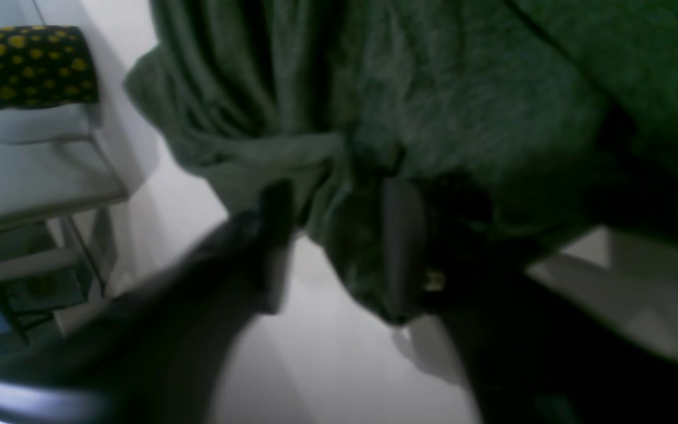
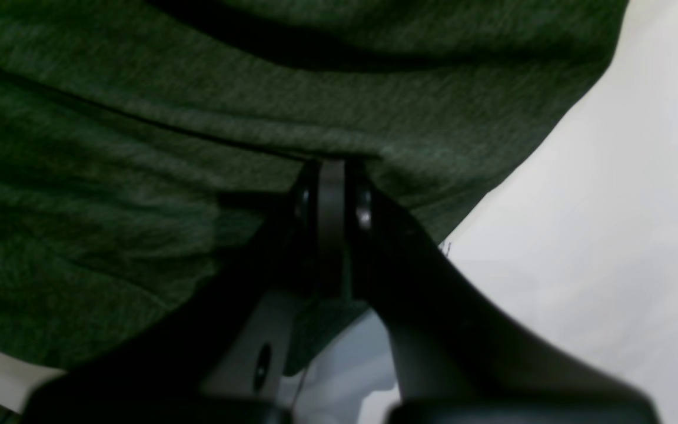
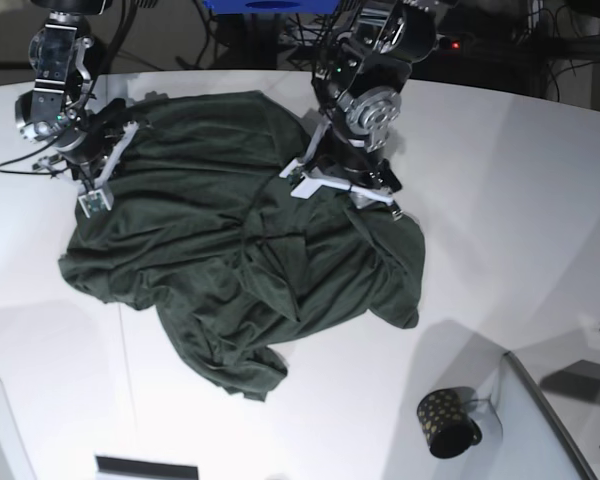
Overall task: Layout the t-shirt on the table in an organized manner, then fold the t-shirt properly
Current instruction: 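Grasp the bunched fabric with the left gripper and drag it outward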
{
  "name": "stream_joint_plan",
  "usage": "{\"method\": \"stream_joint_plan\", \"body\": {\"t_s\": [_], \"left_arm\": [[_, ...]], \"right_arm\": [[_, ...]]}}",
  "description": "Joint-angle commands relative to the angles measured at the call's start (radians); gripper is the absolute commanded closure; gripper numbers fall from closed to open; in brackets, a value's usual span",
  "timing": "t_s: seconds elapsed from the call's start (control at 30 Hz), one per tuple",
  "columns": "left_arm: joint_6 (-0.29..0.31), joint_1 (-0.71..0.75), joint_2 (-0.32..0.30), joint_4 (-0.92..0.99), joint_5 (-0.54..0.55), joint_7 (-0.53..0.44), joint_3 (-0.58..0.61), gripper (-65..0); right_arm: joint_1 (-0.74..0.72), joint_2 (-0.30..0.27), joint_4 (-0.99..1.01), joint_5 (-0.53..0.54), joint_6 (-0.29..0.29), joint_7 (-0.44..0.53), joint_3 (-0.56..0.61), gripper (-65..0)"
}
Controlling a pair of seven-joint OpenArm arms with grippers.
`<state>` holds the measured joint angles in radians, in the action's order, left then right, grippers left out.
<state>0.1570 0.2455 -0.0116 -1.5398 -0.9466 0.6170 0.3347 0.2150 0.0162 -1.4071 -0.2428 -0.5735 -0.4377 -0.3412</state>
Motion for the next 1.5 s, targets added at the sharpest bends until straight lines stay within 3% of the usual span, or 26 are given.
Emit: {"method": "stream_joint_plan", "body": {"t_s": [0.0,0.13,0.23,0.43,0.63,0.77,1.17,1.23,1.4,1.47], "left_arm": [[-0.014,0.015,-0.011,-0.04,-0.016,-0.007,-0.001,-34.6],[-0.015,0.074,-0.046,-0.093,-0.009,-0.007,-0.009,-37.5],[-0.015,0.073,-0.027,-0.098,0.002,-0.01,-0.087,-37.5],[-0.012,-0.008,0.009,-0.166,0.317,-0.007,-0.237,-37.2],[-0.012,-0.116,0.009,-0.144,0.556,0.106,-0.251,-37.2],[-0.012,-0.199,0.009,-0.074,0.733,0.123,-0.253,-37.2],[-0.014,-0.329,0.009,0.221,0.97,0.113,-0.299,-37.0],[-0.014,-0.335,0.011,0.221,1.013,0.113,-0.337,-32.7],[-0.014,-0.332,0.011,0.221,1.044,0.114,-0.365,-12.8],[-0.014,-0.326,0.009,0.221,1.039,0.114,-0.365,-10.0]], "right_arm": [[0.004,-0.006,-0.007,-0.013,0.005,-0.02,-0.005,-1.5],[0.004,-0.017,-0.007,-0.013,0.005,-0.02,-0.005,-1.5],[0.004,-0.023,-0.004,-0.013,0.005,-0.02,-0.005,-1.5],[0.005,-0.023,-0.007,-0.013,0.005,-0.019,-0.005,-1.5],[0.017,-0.023,-0.034,-0.013,0.005,-0.017,-0.005,-1.5],[0.019,-0.019,-0.054,-0.013,0.005,-0.017,-0.005,-1.5],[0.031,-0.019,-0.054,-0.011,0.005,-0.017,-0.005,-1.5],[0.031,-0.019,-0.054,-0.011,0.005,-0.017,-0.005,-1.5],[0.031,-0.019,-0.054,-0.011,0.005,-0.017,-0.003,-1.5],[0.031,-0.019,-0.054,-0.011,0.005,-0.017,-0.003,-1.5]]}}
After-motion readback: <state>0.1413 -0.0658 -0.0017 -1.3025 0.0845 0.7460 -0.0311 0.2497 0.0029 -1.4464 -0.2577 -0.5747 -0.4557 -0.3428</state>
